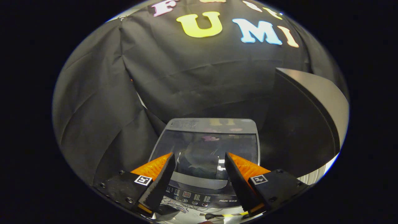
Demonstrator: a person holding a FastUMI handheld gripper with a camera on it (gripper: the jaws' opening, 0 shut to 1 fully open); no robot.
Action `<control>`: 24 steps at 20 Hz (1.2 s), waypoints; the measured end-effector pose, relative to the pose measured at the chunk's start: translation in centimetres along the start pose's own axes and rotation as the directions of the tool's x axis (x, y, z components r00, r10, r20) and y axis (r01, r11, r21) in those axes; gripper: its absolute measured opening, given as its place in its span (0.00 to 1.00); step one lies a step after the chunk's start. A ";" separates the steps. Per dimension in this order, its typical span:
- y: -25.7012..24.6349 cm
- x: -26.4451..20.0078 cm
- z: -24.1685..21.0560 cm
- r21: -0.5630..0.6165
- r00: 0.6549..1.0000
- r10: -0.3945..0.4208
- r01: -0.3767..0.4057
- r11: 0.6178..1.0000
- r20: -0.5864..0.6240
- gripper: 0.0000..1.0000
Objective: Put the clothes into the washing machine and then close the washing machine lid.
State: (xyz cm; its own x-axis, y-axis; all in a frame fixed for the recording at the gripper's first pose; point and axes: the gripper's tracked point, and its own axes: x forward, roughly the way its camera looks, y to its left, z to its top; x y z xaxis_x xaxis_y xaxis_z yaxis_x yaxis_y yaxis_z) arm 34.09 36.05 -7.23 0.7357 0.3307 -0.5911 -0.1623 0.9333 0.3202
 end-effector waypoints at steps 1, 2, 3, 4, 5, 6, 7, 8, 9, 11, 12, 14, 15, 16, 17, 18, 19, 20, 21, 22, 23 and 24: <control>-0.3 -1.7 0.9 -0.011 0.999 0.031 -0.031 0.999 0.036 0.99; -0.8 -3.9 1.1 -0.026 0.996 0.062 -0.061 0.998 0.067 0.99; -1.9 -6.2 1.9 -0.047 0.991 0.088 -0.083 0.995 0.103 0.98; -3.3 -8.6 2.5 -0.076 0.983 0.109 -0.099 0.992 0.145 0.98; -5.0 -10.9 3.2 -0.101 0.974 0.123 -0.106 0.989 0.190 0.98; -6.8 -13.0 3.1 -0.128 0.965 0.148 -0.122 0.984 0.219 0.98; -8.5 -15.1 3.1 -0.151 0.954 0.166 -0.132 0.980 0.248 0.98; -10.4 -17.5 3.6 -0.172 0.939 0.179 -0.132 0.976 0.293 0.98; -12.2 -19.9 4.2 -0.192 0.918 0.184 -0.122 0.974 0.350 0.98; -16.0 -24.3 5.1 -0.226 0.876 0.176 -0.080 0.971 0.450 0.98; -17.6 -26.1 5.0 -0.239 0.854 0.170 -0.055 0.969 0.492 0.98; -20.5 -29.2 5.4 -0.250 0.810 0.151 -0.006 0.968 0.567 0.98; -21.5 -30.3 5.1 -0.252 0.798 0.147 0.007 0.968 0.585 0.98; -22.4 -31.2 4.9 -0.252 0.782 0.137 0.026 0.967 0.608 0.98; -23.5 -32.3 4.5 -0.246 0.772 0.127 0.038 0.969 0.623 0.98; -24.0 -33.3 4.3 -0.243 0.760 0.123 0.047 0.969 0.638 0.98; -24.7 -34.4 4.1 -0.239 0.745 0.111 0.068 0.969 0.658 0.98; -25.3 -35.6 4.0 -0.243 0.726 0.102 0.092 0.966 0.681 0.98; -25.6 -36.3 3.7 -0.250 0.710 0.099 0.110 0.962 0.697 0.98; -25.6 -36.7 3.1 -0.259 0.702 0.101 0.122 0.958 0.705 0.98; -25.7 -36.8 2.4 -0.265 0.706 0.097 0.132 0.955 0.702 0.98; -25.7 -37.1 1.9 -0.271 0.706 0.098 0.137 0.953 0.701 0.98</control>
State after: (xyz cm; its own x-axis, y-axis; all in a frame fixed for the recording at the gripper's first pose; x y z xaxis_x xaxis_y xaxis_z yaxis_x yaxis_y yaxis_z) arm 12.24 -0.48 7.90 0.9647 0.2272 0.1328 -0.2323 0.9724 0.0237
